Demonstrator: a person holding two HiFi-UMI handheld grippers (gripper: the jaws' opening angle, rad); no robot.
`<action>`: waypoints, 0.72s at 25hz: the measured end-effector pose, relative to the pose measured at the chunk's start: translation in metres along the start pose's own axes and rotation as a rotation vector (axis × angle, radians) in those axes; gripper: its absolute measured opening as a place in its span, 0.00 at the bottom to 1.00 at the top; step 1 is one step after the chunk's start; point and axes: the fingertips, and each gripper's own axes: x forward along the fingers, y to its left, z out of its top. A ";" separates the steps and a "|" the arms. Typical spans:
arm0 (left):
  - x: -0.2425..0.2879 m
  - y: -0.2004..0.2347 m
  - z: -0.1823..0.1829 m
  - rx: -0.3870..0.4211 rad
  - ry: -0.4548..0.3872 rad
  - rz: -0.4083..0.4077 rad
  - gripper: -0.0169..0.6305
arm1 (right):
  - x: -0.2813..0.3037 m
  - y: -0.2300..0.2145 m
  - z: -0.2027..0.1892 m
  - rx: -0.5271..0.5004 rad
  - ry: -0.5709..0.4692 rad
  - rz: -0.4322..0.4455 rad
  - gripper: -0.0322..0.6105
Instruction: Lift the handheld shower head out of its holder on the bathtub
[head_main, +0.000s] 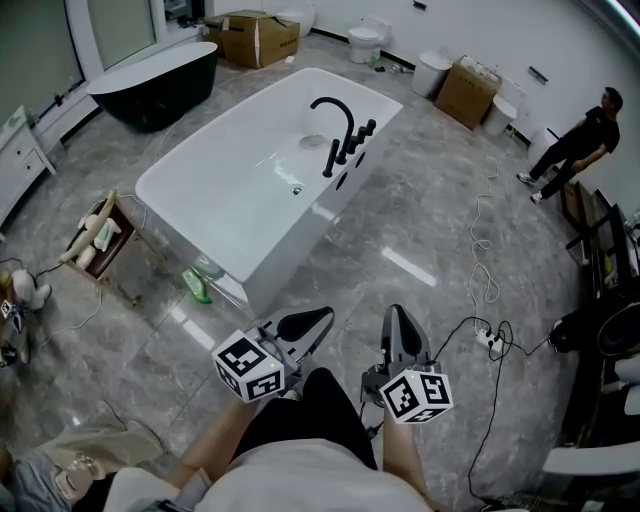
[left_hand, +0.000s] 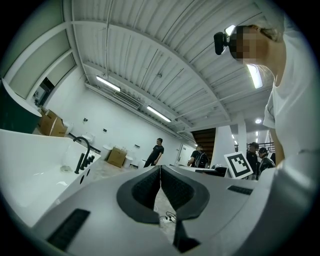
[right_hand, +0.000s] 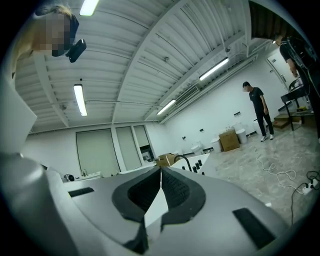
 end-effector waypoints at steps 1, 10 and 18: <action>0.000 0.002 0.001 0.000 -0.001 0.003 0.05 | 0.002 0.000 0.000 0.000 0.002 0.000 0.08; 0.013 0.037 0.004 -0.001 0.001 0.041 0.05 | 0.032 -0.001 -0.001 0.007 -0.006 0.039 0.08; 0.045 0.083 0.022 0.014 -0.012 0.089 0.05 | 0.090 -0.010 0.009 0.002 -0.016 0.093 0.08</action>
